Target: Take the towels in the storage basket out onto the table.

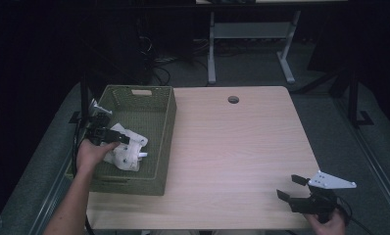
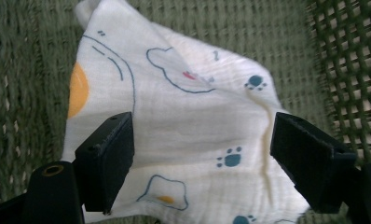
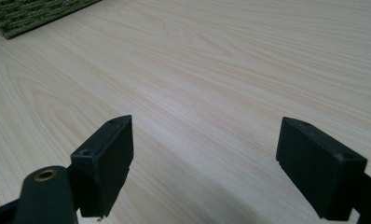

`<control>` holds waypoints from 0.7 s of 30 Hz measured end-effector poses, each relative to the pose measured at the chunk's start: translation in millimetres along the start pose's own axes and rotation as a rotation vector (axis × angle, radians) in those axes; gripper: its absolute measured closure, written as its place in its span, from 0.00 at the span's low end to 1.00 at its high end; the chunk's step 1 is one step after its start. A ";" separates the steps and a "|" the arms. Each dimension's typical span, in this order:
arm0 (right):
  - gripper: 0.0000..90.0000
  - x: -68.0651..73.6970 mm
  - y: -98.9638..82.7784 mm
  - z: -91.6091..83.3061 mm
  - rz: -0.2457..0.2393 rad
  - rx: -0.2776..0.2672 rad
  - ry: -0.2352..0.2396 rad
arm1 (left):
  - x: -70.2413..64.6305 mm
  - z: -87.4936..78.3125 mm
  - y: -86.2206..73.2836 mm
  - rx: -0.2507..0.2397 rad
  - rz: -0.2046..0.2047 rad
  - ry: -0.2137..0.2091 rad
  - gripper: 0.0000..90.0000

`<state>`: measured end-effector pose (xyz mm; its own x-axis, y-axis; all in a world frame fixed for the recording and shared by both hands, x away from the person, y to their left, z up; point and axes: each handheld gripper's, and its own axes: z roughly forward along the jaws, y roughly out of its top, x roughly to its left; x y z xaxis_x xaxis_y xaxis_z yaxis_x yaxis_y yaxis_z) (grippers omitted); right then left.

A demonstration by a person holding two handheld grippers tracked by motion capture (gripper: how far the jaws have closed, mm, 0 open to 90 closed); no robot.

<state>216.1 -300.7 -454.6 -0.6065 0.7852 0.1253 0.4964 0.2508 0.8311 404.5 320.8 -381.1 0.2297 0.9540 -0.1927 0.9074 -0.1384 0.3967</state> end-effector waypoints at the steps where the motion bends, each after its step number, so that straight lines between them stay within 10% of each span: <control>1: 0.20 0.0 0.0 0.0 0.000 0.000 0.000 | -0.7 1.2 0.1 0.007 0.001 0.006 0.24; 21: 0.20 0.4 0.2 -1.0 -0.005 -0.005 0.005 | -13.9 48.4 1.6 0.298 0.051 0.164 0.27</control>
<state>215.3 -300.9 -453.9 -0.6120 0.7810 0.1244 0.4908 0.2517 0.8341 419.8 294.4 -421.2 0.2397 0.9706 -0.0230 0.9647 -0.2355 0.1178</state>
